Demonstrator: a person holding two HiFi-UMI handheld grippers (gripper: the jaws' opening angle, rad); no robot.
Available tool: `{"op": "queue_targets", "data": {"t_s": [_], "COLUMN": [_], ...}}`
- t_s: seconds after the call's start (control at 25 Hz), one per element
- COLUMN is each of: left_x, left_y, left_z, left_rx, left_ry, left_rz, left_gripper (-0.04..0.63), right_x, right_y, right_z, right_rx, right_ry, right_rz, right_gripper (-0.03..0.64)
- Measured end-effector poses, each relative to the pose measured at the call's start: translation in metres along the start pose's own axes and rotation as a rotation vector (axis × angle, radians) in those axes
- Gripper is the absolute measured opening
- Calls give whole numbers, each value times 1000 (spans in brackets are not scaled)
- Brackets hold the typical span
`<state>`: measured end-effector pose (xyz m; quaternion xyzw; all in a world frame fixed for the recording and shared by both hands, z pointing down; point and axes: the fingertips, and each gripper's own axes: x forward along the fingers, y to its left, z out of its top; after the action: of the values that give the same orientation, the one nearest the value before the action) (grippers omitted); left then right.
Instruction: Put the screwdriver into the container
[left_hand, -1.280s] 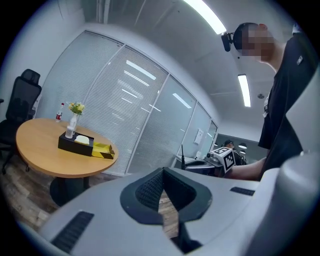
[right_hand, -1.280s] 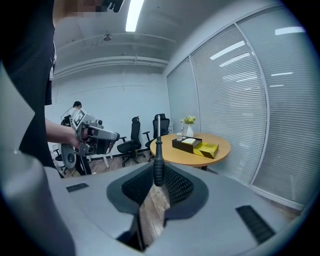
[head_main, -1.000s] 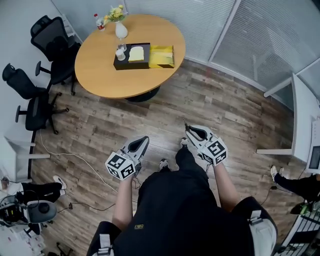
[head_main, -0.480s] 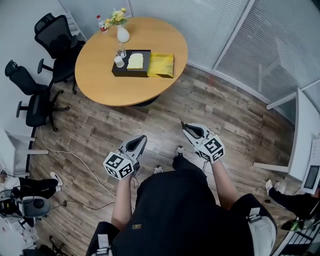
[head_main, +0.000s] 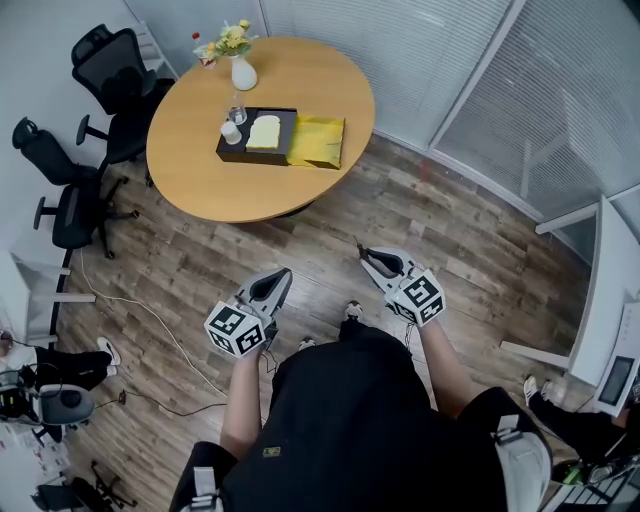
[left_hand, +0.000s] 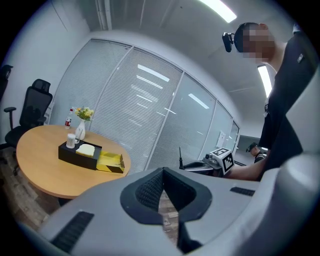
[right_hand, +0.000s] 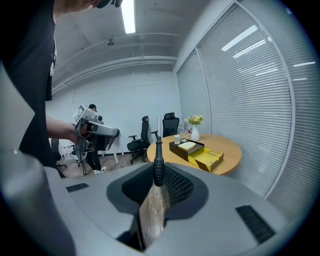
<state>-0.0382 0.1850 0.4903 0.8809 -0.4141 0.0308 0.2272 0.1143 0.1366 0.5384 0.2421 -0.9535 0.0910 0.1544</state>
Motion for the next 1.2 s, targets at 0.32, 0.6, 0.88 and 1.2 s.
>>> {"op": "queue_targets", "data": {"t_s": [0.32, 0.6, 0.88, 1.2], "left_x": [39, 68, 80, 87], "left_y": [-5, -12, -9, 9], "left_z": [5, 6, 10, 15], "left_rx": [-9, -10, -10, -29], "left_ry": [1, -6, -15, -11], "left_rz": [35, 50, 66, 55], "left_gripper": [5, 5, 5, 5], "right_x": [-2, -8, -3, 13], "right_y": [-40, -58, -65, -68], "right_z": [-5, -22, -22, -22], "right_rx": [-5, -12, -31, -50], "right_ry": [9, 39, 53, 85], "right_rz": [46, 91, 130, 137], "right_gripper": [61, 61, 61, 61]}}
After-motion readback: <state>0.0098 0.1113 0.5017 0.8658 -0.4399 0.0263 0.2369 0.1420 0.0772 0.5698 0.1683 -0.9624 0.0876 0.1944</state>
